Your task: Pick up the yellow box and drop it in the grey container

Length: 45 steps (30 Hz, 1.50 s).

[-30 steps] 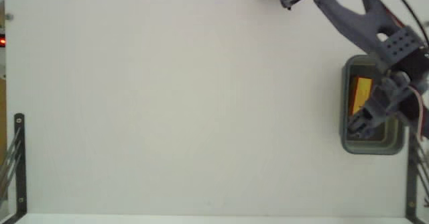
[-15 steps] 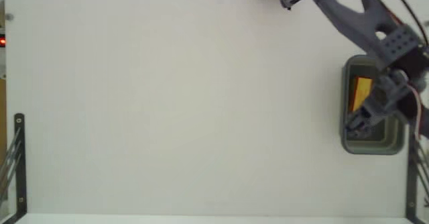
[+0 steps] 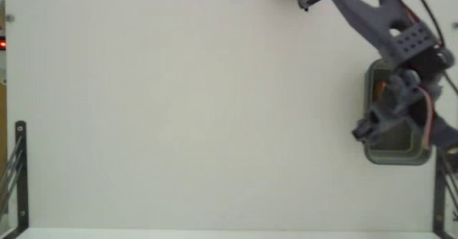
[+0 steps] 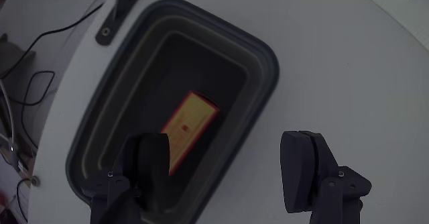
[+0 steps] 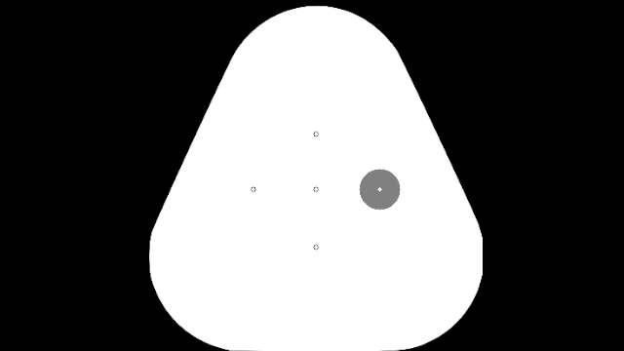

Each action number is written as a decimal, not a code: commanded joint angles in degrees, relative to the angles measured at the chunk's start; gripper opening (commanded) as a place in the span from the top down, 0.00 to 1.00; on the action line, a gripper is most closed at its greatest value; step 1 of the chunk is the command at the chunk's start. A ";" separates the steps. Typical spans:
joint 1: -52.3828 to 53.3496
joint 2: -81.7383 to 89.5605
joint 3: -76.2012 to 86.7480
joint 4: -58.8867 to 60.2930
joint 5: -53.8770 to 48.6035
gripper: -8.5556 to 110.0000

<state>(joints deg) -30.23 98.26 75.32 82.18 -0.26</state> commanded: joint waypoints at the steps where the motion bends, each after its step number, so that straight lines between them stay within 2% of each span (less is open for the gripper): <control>1: 1.74 6.51 2.16 -0.42 0.26 0.00; 45: 26.75 39.29 34.70 -0.24 0.26 0.00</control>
<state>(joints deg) -4.39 133.51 109.16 82.18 -0.18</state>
